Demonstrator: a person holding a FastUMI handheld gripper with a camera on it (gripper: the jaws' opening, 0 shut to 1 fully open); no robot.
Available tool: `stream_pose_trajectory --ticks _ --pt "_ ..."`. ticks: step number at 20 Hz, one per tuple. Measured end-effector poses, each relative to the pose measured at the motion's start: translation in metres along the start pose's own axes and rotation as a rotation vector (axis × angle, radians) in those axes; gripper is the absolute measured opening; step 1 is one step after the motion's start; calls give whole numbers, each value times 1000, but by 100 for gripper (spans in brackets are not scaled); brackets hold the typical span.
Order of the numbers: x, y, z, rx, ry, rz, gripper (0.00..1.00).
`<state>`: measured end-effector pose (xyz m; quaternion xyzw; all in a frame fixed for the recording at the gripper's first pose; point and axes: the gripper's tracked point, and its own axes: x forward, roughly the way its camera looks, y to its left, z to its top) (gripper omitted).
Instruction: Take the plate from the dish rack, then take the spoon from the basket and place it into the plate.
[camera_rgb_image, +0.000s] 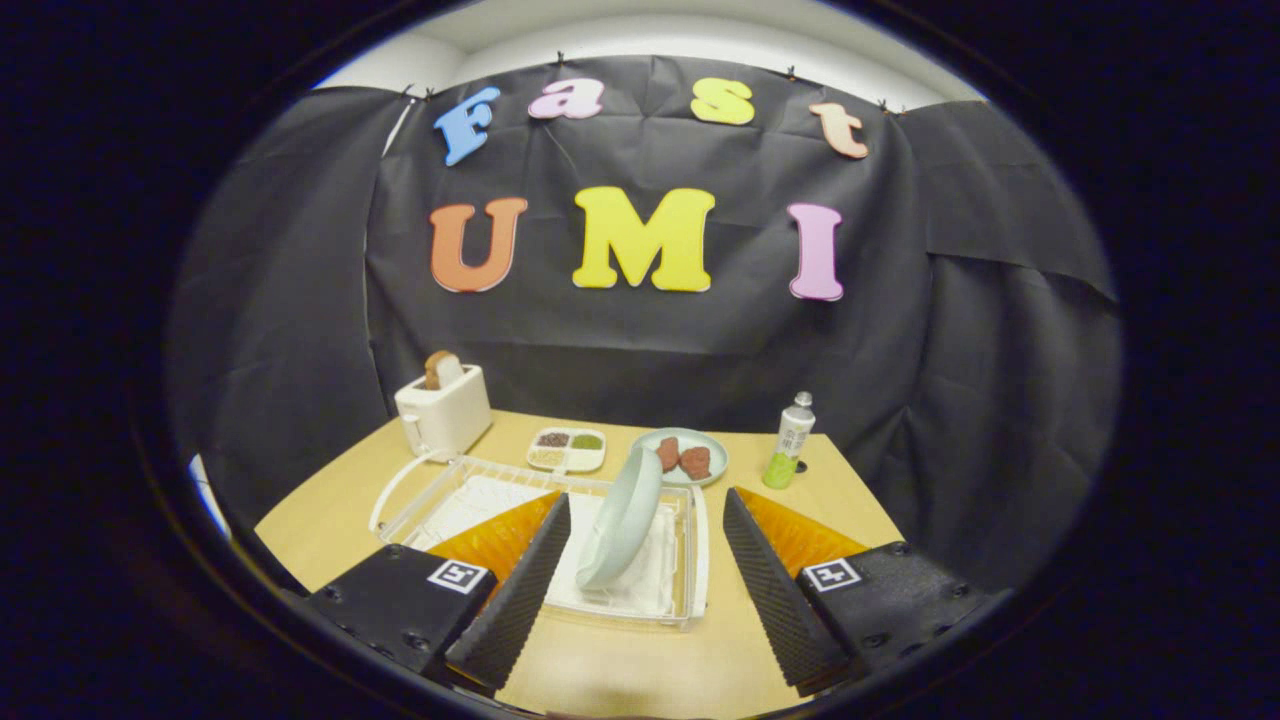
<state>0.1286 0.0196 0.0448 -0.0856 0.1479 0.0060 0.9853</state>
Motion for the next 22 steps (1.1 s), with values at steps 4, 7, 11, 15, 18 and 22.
stream_pose_trajectory --ticks 4,7,11,15,18,22 --pt "48 -1 7 -6 178 -33 99" --pt "82 5 9 16 303 -40 99" --pt "118 4 12 2 429 -140 98" --pt "133 -8 5 -82 556 -260 92" --pt "136 -13 5 -126 612 -305 80" --pt "132 -9 -5 -123 697 -357 44"
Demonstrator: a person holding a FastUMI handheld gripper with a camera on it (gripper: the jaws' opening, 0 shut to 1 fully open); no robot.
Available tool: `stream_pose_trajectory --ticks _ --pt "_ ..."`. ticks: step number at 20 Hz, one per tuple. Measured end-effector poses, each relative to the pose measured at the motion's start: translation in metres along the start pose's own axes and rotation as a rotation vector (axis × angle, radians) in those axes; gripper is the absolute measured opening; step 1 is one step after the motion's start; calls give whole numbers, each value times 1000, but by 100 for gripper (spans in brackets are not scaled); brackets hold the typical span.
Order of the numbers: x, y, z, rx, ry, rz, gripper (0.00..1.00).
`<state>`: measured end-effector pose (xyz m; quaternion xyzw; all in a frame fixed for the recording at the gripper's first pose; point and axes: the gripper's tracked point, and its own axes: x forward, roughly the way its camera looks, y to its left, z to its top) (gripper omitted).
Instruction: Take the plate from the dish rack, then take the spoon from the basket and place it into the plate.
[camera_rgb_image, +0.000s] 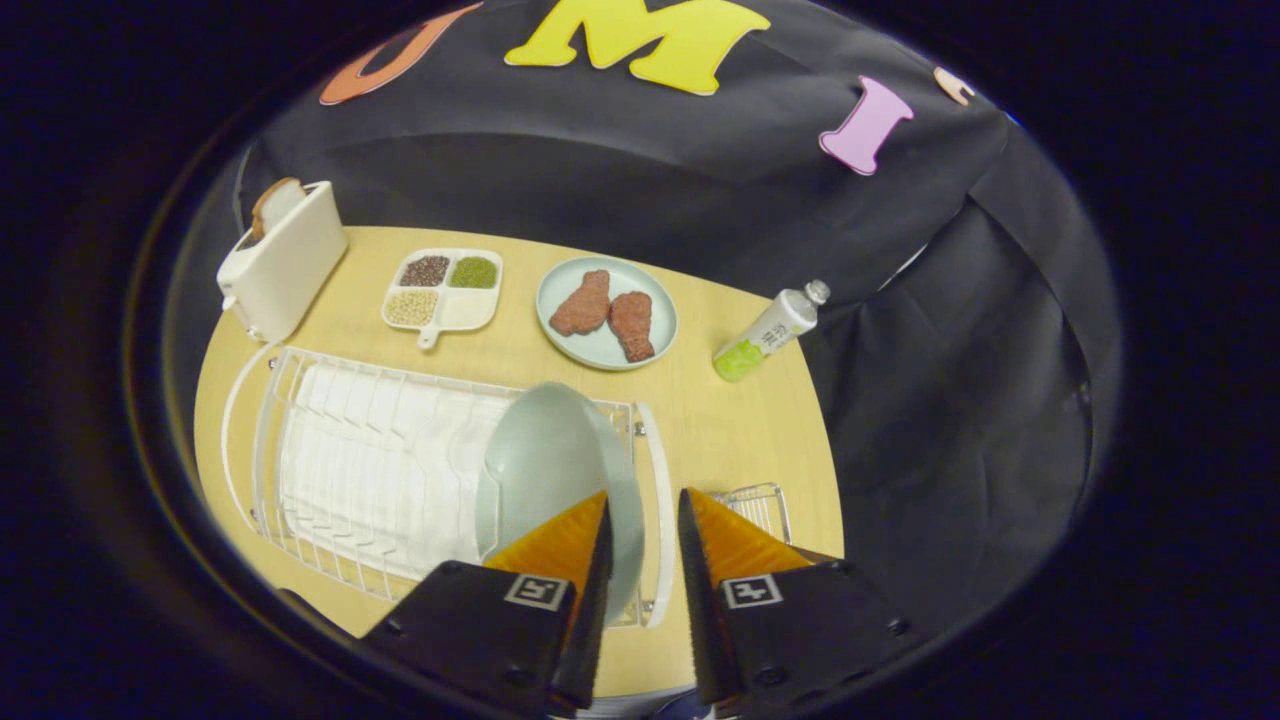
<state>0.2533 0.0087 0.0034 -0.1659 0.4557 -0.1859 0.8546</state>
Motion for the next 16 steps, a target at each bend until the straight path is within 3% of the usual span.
stream_pose_trajectory --ticks 1,3,4,15,16 --pt "-2 -1 1 5 1 -26 31" --pt "-9 -4 2 5 -5 -95 14" --pt "-14 -5 5 11 -17 -121 12" --pt "-40 4 0 7 -85 -233 9" --pt "-44 -2 3 -5 -107 -277 9"
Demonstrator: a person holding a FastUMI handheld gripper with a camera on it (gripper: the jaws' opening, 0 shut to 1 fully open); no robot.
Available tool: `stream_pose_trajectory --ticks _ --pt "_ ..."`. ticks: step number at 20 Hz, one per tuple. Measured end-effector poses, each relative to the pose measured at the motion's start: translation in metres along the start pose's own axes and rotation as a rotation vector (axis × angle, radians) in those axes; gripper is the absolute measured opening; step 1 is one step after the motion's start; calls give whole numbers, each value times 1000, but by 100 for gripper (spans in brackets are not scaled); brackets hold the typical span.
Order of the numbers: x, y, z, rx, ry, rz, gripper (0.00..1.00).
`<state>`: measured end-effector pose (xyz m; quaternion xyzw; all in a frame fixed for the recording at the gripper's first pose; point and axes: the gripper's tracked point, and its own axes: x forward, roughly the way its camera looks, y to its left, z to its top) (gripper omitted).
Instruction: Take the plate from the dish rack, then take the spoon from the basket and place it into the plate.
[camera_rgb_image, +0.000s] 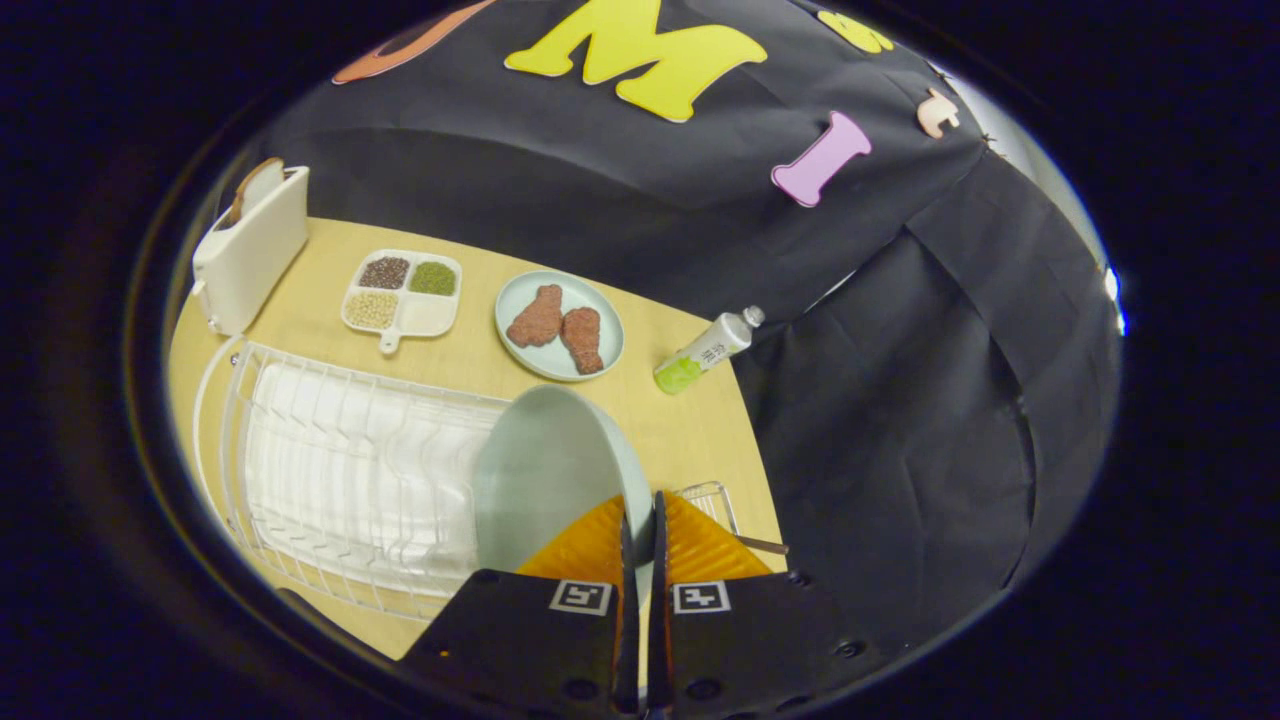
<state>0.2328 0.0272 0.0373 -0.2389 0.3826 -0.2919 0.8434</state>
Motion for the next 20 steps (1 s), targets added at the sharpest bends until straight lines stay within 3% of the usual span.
stream_pose_trajectory --ticks 1,3,10,13,20 --pt "-5 -12 8 -11 -42 -44 9" --pt "-19 -15 9 -23 -69 -39 8" --pt "-45 -23 -13 -3 -123 97 8" --pt "-54 -21 -38 76 -124 245 8" --pt "-62 12 -115 282 19 748 8"
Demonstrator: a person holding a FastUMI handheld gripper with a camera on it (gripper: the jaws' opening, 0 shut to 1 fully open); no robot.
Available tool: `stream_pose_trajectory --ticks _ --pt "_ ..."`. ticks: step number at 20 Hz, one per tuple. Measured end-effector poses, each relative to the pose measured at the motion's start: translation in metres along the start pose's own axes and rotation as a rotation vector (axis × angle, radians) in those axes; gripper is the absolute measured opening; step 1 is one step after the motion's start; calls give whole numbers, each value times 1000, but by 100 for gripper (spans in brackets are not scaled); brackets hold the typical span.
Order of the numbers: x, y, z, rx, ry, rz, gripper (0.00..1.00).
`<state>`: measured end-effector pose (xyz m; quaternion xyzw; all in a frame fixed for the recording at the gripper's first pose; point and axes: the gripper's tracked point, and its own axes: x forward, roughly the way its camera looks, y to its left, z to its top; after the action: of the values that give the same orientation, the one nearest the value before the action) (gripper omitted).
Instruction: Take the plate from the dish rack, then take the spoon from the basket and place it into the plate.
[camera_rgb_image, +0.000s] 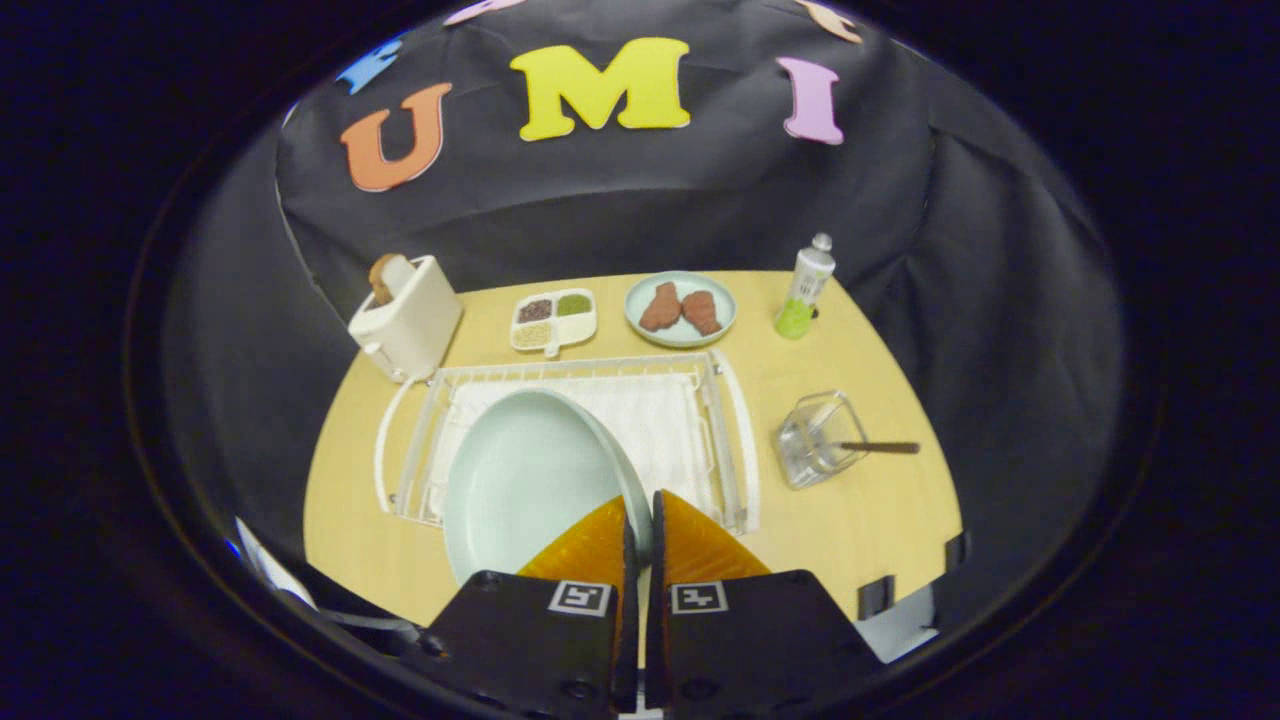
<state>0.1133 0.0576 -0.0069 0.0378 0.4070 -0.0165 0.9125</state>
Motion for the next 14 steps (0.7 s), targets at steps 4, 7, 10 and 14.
stream_pose_trajectory --ticks 4,7,10,14 --pt "23 -18 -42 96 65 164 8" --pt "43 -41 -67 141 74 180 8" --pt "59 -55 -93 166 107 249 9" --pt "74 -68 -116 140 116 301 9"
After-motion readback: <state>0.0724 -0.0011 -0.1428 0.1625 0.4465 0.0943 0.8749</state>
